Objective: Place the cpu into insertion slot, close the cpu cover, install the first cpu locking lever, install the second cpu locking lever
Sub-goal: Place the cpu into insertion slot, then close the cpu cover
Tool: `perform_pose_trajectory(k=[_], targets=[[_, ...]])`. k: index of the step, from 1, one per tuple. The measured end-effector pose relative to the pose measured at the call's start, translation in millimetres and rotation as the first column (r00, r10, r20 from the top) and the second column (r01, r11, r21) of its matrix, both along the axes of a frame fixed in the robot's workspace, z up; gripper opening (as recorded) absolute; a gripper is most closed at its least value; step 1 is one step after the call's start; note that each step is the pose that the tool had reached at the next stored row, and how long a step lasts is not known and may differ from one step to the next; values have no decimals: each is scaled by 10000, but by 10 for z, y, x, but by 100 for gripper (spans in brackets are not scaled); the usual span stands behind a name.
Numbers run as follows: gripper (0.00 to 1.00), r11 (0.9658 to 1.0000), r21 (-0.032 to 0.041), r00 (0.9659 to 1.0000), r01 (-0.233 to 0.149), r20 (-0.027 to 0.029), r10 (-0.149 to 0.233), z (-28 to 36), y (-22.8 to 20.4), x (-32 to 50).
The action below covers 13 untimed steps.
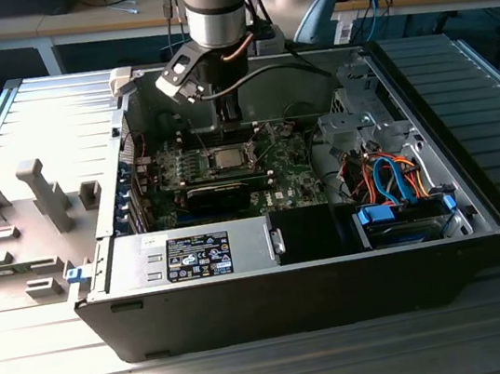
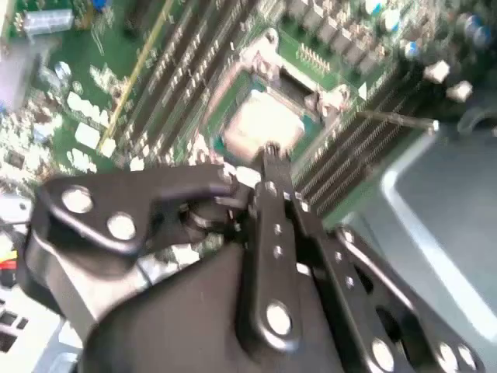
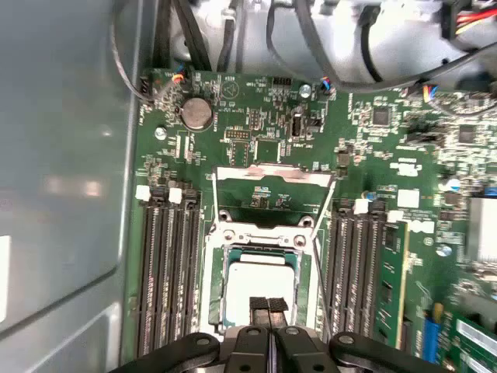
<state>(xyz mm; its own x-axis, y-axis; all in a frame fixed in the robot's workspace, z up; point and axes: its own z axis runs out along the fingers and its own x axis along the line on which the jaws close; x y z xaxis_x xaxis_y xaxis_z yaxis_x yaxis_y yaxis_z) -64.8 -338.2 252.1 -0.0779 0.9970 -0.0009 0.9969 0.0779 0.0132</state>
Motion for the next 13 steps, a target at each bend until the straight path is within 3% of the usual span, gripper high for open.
perform_pose_trajectory(k=[13], targets=[[11,10000,0,10000,-7,0,7,40,-32,0]])
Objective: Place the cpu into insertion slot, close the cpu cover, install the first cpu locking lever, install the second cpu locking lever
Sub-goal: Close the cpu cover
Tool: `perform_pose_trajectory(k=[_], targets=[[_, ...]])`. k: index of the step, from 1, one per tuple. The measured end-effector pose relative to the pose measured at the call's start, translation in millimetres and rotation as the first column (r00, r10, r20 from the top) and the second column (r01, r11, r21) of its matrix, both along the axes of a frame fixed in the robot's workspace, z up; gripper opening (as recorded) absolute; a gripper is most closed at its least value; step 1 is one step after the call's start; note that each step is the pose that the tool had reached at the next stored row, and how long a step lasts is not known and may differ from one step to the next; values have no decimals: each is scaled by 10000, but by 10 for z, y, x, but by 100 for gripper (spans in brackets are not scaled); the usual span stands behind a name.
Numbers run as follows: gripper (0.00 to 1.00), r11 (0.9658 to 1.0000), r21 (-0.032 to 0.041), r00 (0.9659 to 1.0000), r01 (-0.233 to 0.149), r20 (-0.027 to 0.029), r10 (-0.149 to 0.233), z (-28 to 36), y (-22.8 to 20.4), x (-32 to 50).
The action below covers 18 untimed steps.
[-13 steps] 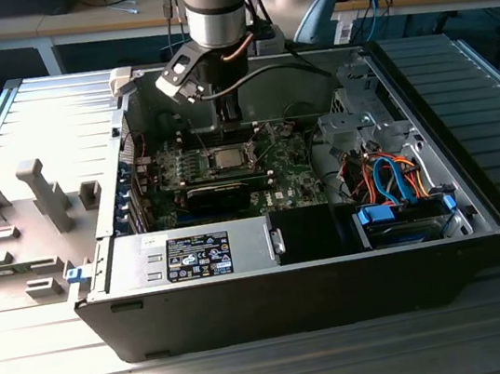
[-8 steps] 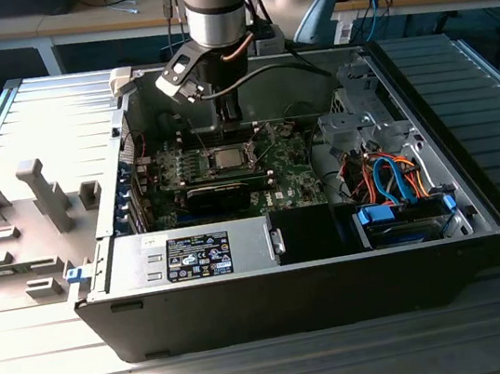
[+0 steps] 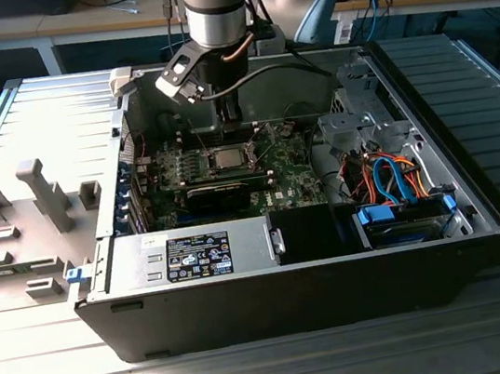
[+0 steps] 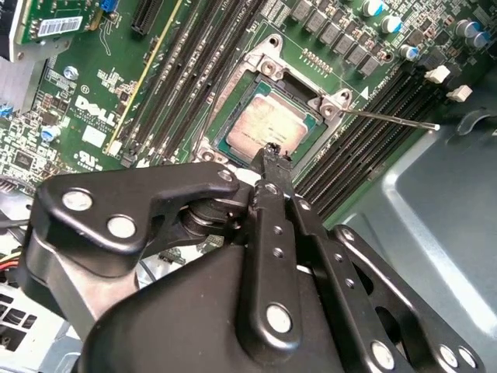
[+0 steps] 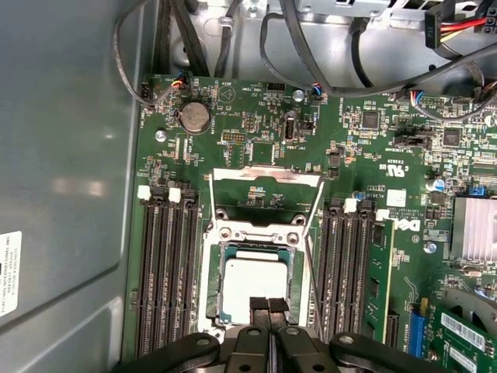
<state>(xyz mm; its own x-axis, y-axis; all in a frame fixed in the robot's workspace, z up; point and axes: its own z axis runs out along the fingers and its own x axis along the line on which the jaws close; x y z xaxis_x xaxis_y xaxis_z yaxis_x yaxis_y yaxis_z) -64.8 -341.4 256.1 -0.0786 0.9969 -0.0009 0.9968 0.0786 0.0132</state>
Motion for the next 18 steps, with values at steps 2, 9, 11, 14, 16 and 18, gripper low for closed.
perform_pose_trajectory(k=[2,9,11,14,16,18], targets=[[11,10000,0,10000,0,0,0,9,0,0],[11,10000,0,10000,0,0,0,78,0,0],[11,10000,1,10000,0,1,0,85,0,0],[11,10000,0,10000,0,1,0,93,0,0],[11,10000,-1,10000,0,0,0,103,0,0],[11,10000,0,10000,0,0,0,113,0,0]])
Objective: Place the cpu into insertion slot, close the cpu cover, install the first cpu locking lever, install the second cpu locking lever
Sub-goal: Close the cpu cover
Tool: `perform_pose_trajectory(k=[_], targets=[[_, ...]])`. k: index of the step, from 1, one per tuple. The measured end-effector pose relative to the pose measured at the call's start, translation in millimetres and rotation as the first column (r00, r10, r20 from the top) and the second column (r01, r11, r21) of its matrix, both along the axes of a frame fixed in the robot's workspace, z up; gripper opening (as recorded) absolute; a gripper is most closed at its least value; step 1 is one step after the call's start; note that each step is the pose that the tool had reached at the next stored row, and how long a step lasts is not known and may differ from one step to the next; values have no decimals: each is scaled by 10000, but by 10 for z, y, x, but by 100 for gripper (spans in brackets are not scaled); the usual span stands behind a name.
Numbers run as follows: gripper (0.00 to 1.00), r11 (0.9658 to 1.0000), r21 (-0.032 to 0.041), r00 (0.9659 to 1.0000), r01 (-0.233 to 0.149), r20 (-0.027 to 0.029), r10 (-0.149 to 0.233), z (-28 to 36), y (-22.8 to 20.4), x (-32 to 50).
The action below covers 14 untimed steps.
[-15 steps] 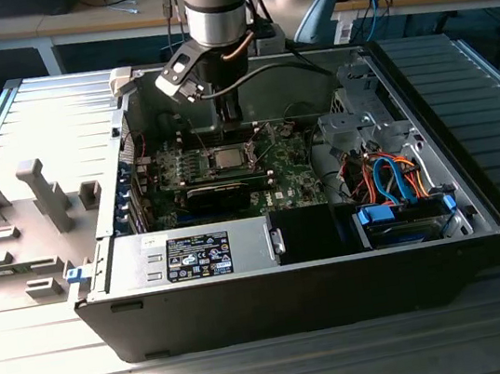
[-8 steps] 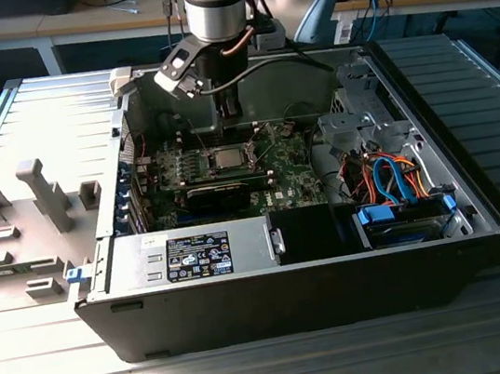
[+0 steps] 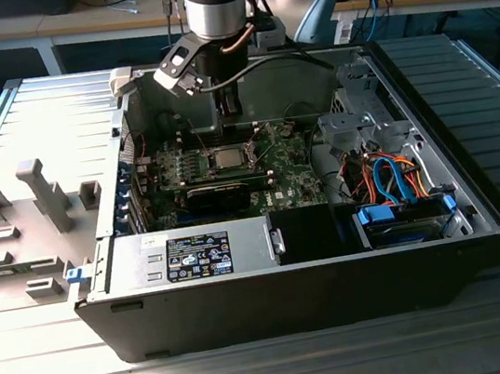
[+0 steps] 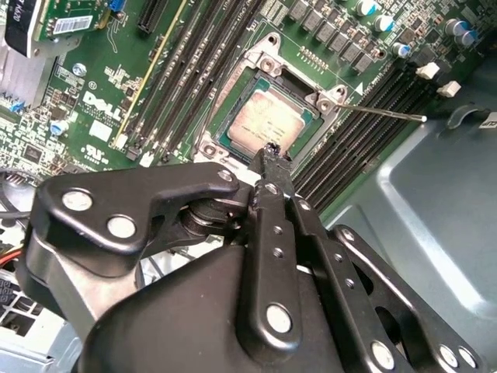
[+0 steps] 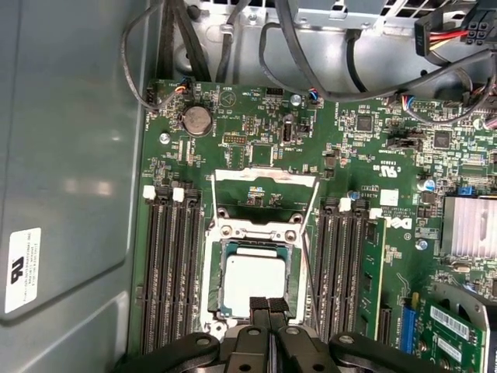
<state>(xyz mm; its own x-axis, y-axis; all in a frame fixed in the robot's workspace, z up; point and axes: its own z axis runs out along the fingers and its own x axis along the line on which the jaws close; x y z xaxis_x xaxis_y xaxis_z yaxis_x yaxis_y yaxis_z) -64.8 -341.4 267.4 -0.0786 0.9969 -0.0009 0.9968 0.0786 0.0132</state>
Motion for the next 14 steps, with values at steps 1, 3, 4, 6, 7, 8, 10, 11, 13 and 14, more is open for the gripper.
perform_pose_trajectory(k=[1,3,4,6,7,8,10,11,13,14], targets=[[11,10000,3,10000,0,2,0,4,0,0],[11,10000,1,10000,0,1,0,15,0,0],[11,10000,1,10000,0,0,0,18,0,0],[11,10000,1,10000,0,1,0,23,0,0],[11,10000,2,10000,1,1,-1,25,0,0],[11,10000,1,10000,0,1,0,27,0,0],[11,10000,0,10000,0,0,0,31,0,0],[11,10000,2,10000,0,1,0,33,0,0],[11,10000,0,10000,0,-1,0,41,0,0],[11,10000,-1,10000,0,-1,0,46,0,0]])
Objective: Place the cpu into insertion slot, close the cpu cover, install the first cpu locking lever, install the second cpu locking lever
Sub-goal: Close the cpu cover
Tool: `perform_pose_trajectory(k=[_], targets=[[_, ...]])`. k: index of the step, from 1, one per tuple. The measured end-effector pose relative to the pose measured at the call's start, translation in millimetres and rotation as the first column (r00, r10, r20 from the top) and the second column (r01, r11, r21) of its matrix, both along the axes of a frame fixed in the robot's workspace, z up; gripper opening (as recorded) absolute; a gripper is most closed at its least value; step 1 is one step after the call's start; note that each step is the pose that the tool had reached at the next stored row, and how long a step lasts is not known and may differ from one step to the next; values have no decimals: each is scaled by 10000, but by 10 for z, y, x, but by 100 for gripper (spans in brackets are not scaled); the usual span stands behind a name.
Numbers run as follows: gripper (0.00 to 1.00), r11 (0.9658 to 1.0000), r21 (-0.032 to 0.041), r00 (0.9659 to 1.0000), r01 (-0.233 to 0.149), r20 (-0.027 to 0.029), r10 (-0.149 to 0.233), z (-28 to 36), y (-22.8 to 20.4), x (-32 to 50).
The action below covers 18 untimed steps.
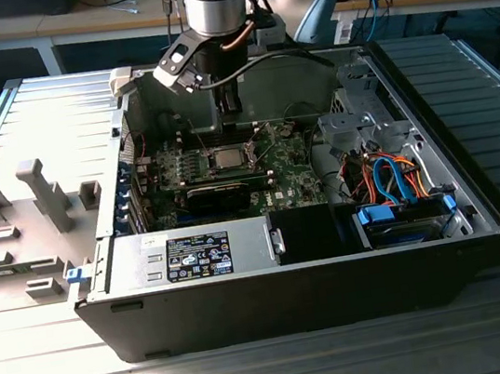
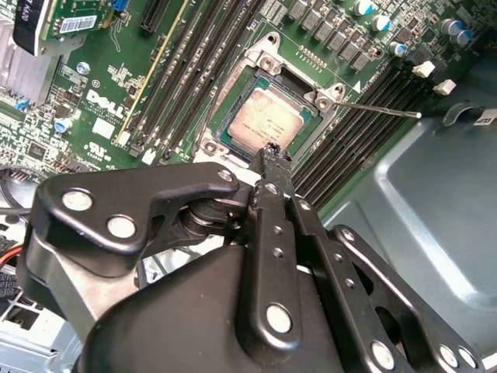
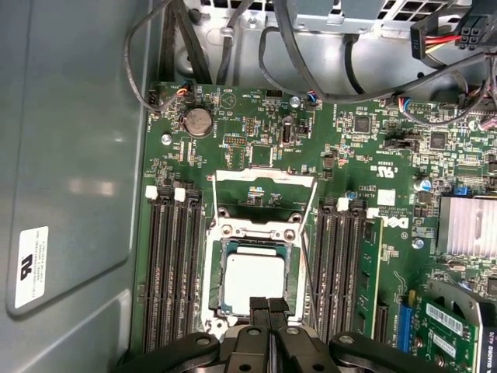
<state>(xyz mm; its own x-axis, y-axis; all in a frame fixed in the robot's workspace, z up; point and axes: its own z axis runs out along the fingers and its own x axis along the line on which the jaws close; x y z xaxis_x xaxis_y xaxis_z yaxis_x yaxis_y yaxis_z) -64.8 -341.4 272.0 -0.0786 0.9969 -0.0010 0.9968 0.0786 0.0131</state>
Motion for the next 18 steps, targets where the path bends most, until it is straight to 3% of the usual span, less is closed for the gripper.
perform_pose_trajectory(k=[18], targets=[[11,10000,1,10000,0,1,0,114,0,0]])
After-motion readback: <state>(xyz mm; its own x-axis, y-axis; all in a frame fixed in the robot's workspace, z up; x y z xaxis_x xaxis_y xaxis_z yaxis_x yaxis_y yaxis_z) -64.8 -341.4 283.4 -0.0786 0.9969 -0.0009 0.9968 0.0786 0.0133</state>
